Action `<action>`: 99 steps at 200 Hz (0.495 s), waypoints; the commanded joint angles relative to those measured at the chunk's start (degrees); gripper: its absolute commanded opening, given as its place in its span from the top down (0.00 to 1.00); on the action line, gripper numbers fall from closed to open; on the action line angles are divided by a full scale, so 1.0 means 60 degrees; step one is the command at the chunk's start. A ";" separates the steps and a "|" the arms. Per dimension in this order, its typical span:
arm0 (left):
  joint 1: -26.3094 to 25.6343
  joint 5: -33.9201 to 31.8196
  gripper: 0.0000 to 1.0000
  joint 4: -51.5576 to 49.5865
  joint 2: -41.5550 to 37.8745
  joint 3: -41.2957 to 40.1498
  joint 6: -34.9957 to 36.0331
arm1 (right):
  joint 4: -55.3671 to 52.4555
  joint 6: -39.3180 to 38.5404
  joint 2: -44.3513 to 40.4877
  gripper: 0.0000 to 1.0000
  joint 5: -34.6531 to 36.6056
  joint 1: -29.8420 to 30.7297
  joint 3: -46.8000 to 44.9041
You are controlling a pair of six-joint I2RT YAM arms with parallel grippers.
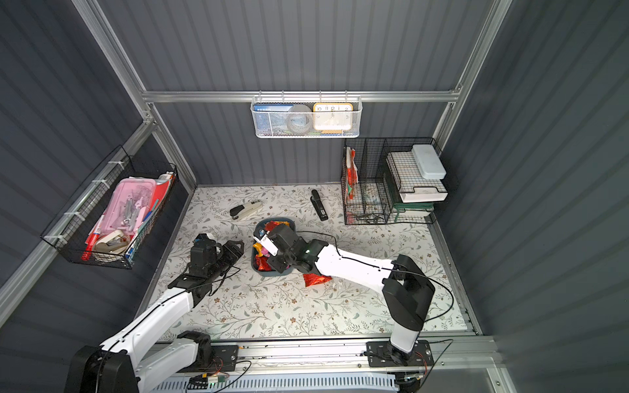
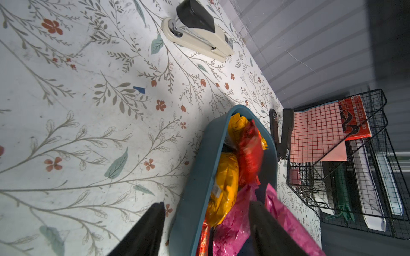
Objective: Take the tea bags out of the storage box
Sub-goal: Pick up the tea bag from the storage box, then place the tea bag at the center of the board.
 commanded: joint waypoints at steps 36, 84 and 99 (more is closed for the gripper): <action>0.0031 0.0524 0.35 0.0575 0.0296 -0.0073 0.0403 | 0.0196 0.2082 -0.1248 1.00 -0.0693 0.0026 -0.1223; 0.0024 0.0665 0.35 0.0791 0.0672 0.0149 0.0562 | -0.0228 0.4271 -0.3076 1.00 -0.0159 -0.0002 -0.2349; 0.0025 0.0686 0.36 0.0857 0.0805 0.0196 0.0598 | -0.0175 0.5389 -0.3675 1.00 -0.0026 -0.0069 -0.2949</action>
